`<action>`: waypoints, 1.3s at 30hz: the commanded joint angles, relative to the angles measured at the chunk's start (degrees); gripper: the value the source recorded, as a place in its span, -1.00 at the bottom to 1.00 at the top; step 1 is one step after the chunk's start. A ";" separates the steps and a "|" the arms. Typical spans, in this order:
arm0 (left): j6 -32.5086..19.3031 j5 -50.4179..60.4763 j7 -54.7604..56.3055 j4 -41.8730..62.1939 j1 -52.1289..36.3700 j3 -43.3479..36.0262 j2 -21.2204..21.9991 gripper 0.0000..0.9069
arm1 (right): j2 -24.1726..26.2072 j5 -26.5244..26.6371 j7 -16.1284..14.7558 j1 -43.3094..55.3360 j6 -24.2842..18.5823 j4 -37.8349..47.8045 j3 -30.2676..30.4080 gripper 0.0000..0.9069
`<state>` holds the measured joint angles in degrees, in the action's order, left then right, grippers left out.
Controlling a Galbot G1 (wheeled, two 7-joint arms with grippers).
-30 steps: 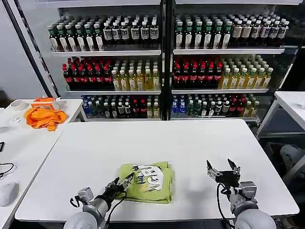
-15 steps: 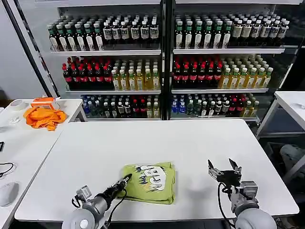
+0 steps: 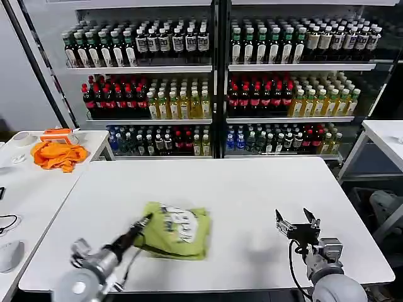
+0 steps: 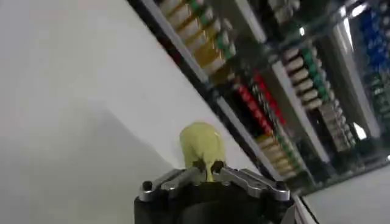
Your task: Fold and organize the clothes.
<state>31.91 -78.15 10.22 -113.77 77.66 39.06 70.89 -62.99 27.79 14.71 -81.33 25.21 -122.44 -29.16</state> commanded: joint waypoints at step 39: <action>0.77 57.23 2.48 0.84 -16.45 -39.14 -10.30 -0.96 | -1.56 -0.09 -0.60 -0.17 -0.49 0.28 -1.30 1.00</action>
<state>31.60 -27.69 9.81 -120.38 71.52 17.84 52.25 -64.47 27.82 14.20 -81.42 24.76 -121.90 -29.85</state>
